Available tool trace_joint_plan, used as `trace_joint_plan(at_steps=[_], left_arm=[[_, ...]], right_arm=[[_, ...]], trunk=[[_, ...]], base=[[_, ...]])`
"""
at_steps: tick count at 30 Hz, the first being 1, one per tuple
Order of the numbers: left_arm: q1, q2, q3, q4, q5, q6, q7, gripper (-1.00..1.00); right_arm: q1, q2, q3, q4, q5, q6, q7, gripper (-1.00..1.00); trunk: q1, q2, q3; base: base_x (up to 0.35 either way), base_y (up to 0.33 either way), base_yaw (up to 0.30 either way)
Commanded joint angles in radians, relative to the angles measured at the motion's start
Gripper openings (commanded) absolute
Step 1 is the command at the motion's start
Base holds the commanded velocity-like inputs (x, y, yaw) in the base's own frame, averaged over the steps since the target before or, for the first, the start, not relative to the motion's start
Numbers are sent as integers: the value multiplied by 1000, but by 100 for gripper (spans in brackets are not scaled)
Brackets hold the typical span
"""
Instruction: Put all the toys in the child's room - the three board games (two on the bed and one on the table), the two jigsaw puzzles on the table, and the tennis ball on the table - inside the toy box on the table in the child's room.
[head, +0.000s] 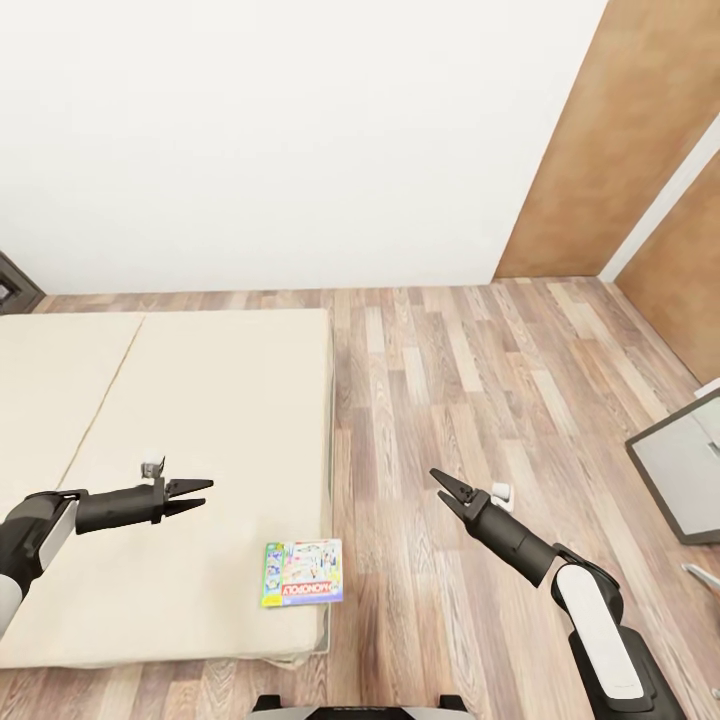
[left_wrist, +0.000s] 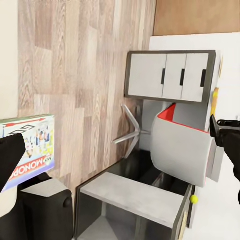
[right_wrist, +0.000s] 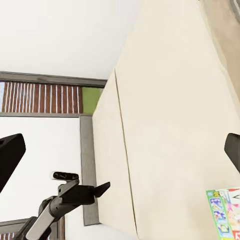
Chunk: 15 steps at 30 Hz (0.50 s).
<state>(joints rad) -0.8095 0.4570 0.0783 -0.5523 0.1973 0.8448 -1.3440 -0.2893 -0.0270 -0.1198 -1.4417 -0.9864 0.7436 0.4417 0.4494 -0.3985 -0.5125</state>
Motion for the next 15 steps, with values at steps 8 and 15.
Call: trace_joint_plan(at_steps=[8, 15], left_arm=[[0, 0, 0, 0, 2, 10, -2, 100], [0, 0, 0, 0, 2, 10, -1, 100]], right_arm=[[-1, -1, -2, 0, -2, 6, 2, 100], [-1, -2, -2, 0, -3, 6, 2, 100]], trunk=[[1, -2, 12], [1, -2, 23]], base=[[0, 0, 0], [0, 0, 0]])
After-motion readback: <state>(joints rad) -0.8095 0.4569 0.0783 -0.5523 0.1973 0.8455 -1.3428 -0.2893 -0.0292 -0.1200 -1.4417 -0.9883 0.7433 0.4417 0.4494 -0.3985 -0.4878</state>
